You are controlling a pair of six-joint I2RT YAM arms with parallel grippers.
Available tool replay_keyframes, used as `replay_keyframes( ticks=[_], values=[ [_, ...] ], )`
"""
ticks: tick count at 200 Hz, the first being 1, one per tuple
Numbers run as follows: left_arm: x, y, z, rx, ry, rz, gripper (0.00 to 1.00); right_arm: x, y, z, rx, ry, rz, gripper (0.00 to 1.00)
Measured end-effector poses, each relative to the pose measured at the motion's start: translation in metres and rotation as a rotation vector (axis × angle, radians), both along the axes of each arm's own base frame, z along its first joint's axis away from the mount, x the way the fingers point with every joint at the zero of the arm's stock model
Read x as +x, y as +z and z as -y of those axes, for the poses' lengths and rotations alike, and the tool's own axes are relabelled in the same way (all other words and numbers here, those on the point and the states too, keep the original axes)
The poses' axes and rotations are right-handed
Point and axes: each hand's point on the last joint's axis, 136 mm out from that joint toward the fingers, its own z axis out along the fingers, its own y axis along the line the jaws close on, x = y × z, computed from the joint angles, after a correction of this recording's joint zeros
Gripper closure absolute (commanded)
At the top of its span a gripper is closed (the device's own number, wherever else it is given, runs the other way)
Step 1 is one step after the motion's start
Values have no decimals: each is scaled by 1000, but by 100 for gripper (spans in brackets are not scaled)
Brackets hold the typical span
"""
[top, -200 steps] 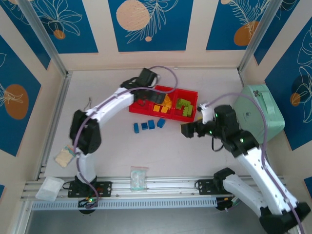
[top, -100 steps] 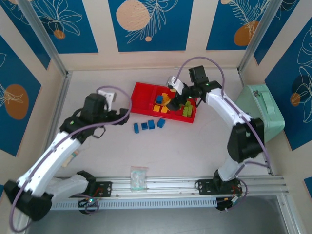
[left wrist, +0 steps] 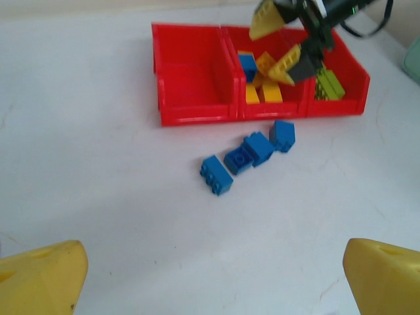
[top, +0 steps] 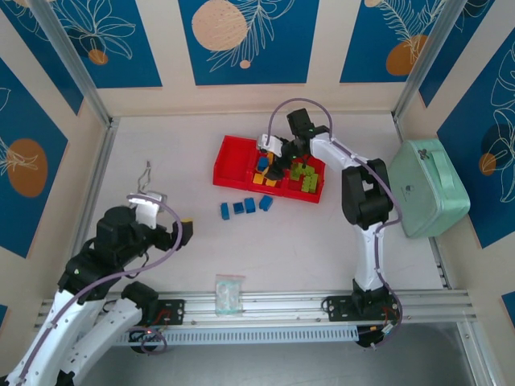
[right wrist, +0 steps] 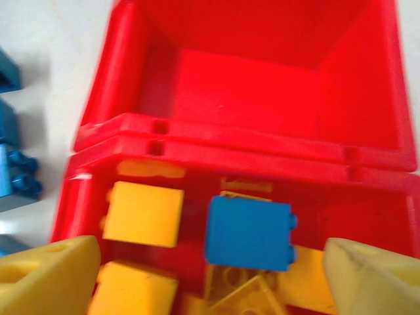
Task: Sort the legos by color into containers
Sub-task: Pick up the lego from the container.
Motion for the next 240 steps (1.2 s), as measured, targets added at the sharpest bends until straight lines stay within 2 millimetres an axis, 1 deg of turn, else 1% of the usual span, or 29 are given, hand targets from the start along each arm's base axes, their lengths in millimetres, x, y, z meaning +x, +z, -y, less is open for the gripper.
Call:
replay_keyframes(
  ticks=[21, 56, 92, 130, 153, 185, 210, 217, 228, 240],
  values=[
    [-3, -4, 4, -8, -24, -14, 1, 14, 0, -2, 3, 0, 18, 16],
    [-5, -8, 10, -12, -61, -25, 0, 26, -8, -4, -24, 10, 23, 17],
    [-2, -13, 12, 1, -66, -42, 1, 22, -21, -2, -53, 13, -6, 17],
    [2, -22, 14, 21, -66, -84, 0, 19, -22, -5, -57, 20, -14, 15],
    [3, -23, 14, 24, -66, -89, 0, 18, -23, -8, -67, 24, -15, 15],
    [5, -24, 12, 33, -50, -85, 1, 19, -29, -17, -84, 29, -33, 19],
    [7, -24, 8, 43, -31, -83, 1, 17, -47, -18, -111, 25, -73, 22],
    [7, -24, 8, 44, -27, -82, 1, 15, -49, -19, -111, 26, -85, 23],
    [8, -24, 7, 46, -23, -81, 1, 18, -46, -18, -115, 23, -75, 27],
    [8, -24, 6, 48, -18, -80, 1, 20, -46, -16, -129, 17, -68, 36]
  ],
)
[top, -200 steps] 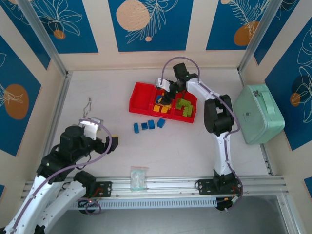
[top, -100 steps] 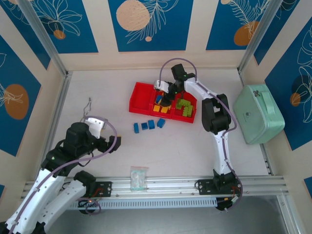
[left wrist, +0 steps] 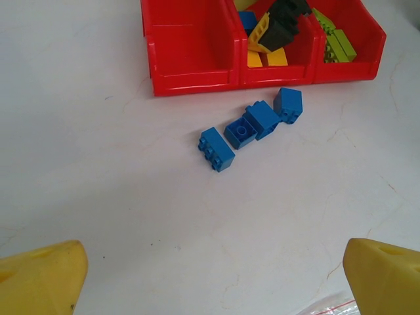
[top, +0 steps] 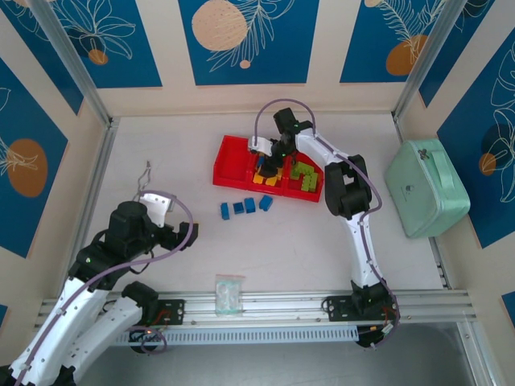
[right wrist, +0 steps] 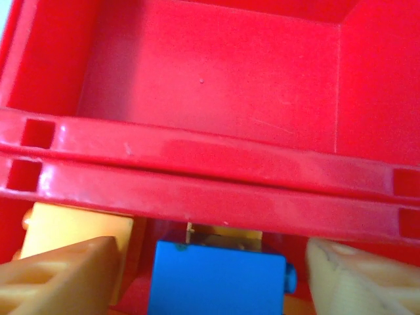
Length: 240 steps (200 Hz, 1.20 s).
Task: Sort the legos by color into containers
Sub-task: Pick up the lego from the container.
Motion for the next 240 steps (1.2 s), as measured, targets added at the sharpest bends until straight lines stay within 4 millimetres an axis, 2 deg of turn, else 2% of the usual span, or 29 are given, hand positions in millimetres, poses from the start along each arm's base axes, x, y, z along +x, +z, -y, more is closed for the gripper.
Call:
replay_keyframes(
  ticks=[30, 80, 118, 131, 149, 168, 206, 240],
  values=[
    [2, -1, -3, 5, 15, -5, 1, 0, -5, 5, -44, -11, 4, 49],
    [6, -4, -6, 10, 35, -15, 1, -1, -7, 2, -95, 8, 38, 60],
    [6, -4, -8, 9, 43, -16, 1, -7, 1, -3, -103, 20, 45, 71],
    [7, -4, -8, 9, 44, -16, 1, -11, 9, -6, -101, 27, 49, 74],
    [7, -4, -8, 7, 46, -17, 1, -17, 24, -9, -106, 31, 64, 83],
    [8, -4, -10, 8, 53, -18, 1, -26, 44, -13, -110, 35, 93, 87],
    [10, -6, -13, 8, 69, -29, 0, -50, 86, -24, -67, 24, 148, 88],
    [10, -6, -13, 0, 70, -32, 1, -51, 113, -51, 7, 0, 187, 85]
  ],
)
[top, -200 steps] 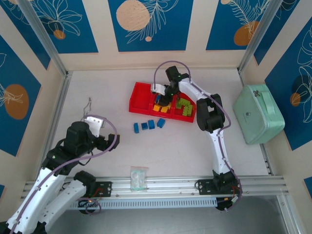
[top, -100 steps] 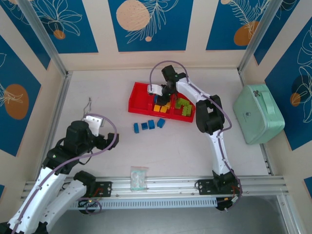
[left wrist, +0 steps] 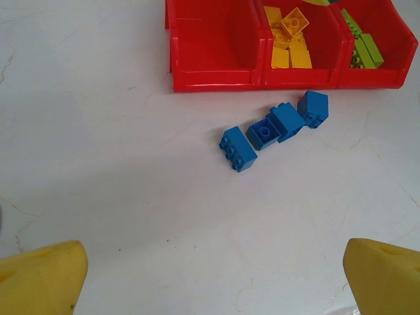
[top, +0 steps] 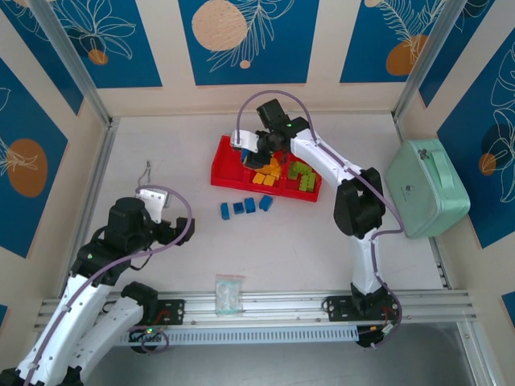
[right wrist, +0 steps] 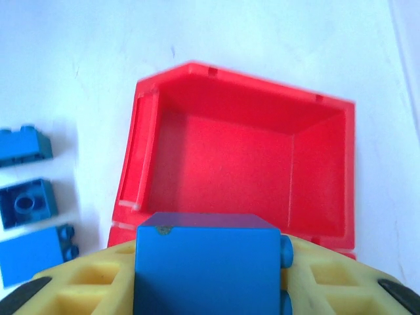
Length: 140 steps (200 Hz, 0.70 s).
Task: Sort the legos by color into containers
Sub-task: Pick up the lego from the container, then place the lego in the container.
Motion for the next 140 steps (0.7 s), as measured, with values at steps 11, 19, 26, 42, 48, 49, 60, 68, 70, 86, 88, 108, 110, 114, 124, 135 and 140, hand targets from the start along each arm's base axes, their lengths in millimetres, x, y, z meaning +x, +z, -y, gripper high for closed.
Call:
replay_keyframes(
  ticks=[11, 19, 26, 42, 48, 49, 60, 68, 70, 86, 88, 108, 110, 114, 124, 135, 140],
  values=[
    [0, 0, 0, 0, 1, 0, 1, 3, 2, -10, 6, -4, 7, 85],
    [0, 0, 0, 0, 2, -1, 1, 6, 2, -19, 10, -5, 14, 85],
    [0, 0, -1, 0, 3, -2, 1, 9, -1, -28, 15, -4, 17, 86],
    [1, -1, -1, 1, 4, -3, 1, 16, -18, -45, 19, -14, 0, 84],
    [0, 0, -1, 0, 4, -2, 1, 17, -26, -50, 18, -17, -11, 80],
    [0, 0, -1, 0, 4, -2, 1, 17, -29, -52, 16, -18, -15, 79],
    [0, 0, -1, 0, 4, 0, 0, 20, -45, -59, 3, -26, -38, 71],
    [0, 1, -1, -1, 4, 2, 1, 23, -59, -61, -15, -34, -51, 63],
    [0, 1, -1, -1, 4, 3, 1, 24, -62, -62, -20, -37, -53, 61],
    [-1, 2, -1, -4, 4, 10, 1, 29, -82, -66, -63, -53, -56, 45],
    [-1, 2, -1, -4, 4, 11, 1, 30, -85, -66, -70, -57, -58, 44],
    [-1, 3, -2, -5, 5, 13, 1, 29, -97, -64, -113, -84, -57, 25],
    [-1, 3, -2, -5, 6, 13, 1, 29, -97, -64, -114, -90, -59, 23],
    [-1, 3, -2, -3, 7, 13, 1, 30, -97, -64, -120, -88, -50, 19],
    [0, 3, -3, -1, 12, 15, 0, 31, -95, -67, -121, -110, -32, 5],
    [0, 2, -4, 3, 16, 14, 1, 35, -92, -69, -127, -125, -1, 1],
    [1, 2, -4, 5, 19, 14, 0, 36, -90, -70, -130, -132, 14, 1]
  ],
)
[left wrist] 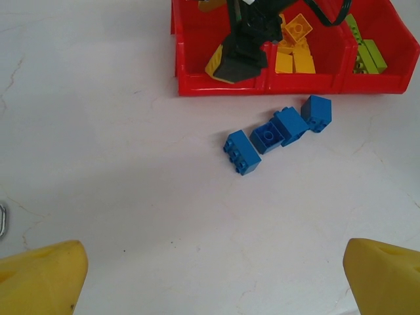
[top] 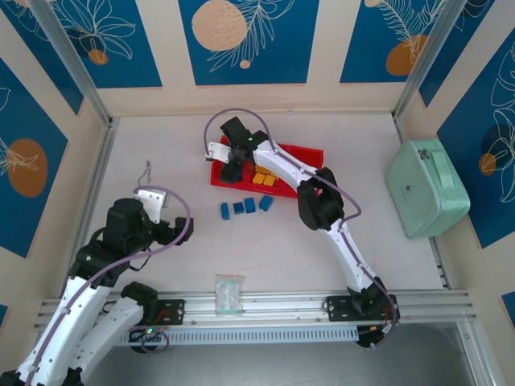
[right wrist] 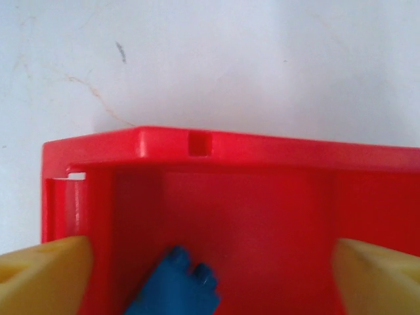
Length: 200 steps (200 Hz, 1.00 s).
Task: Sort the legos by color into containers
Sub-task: Place the lego in the container, then pick up the lego from the center of the table.
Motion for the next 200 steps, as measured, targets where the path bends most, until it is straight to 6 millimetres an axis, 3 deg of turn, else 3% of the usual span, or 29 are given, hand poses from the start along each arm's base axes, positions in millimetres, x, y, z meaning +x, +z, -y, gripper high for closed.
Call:
replay_keyframes(
  ticks=[20, 39, 75, 108, 131, 152, 171, 200],
  values=[
    [2, -3, -1, 10, 7, -11, 1, -3, 8, 3, -17, -20, 45, 1],
    [3, -4, -1, 12, 13, -18, 1, -10, 28, 11, 1, -56, 76, 1],
    [2, -4, 1, -7, 7, -26, 1, -29, 96, 37, 112, -146, 181, 1],
    [3, -14, 11, -65, 13, -108, 1, -49, 167, 85, 269, -315, 310, 1],
    [11, -28, 34, -176, -11, -213, 0, -59, 198, 143, 385, -542, 329, 1],
    [21, -51, 50, -225, 5, -334, 2, -69, 206, 202, 502, -746, 280, 1],
    [31, -77, 61, -216, 24, -432, 8, -95, 190, 250, 597, -882, 219, 1],
    [44, -113, 80, -138, 38, -577, 15, -150, 147, 272, 673, -936, 104, 1]
  ],
)
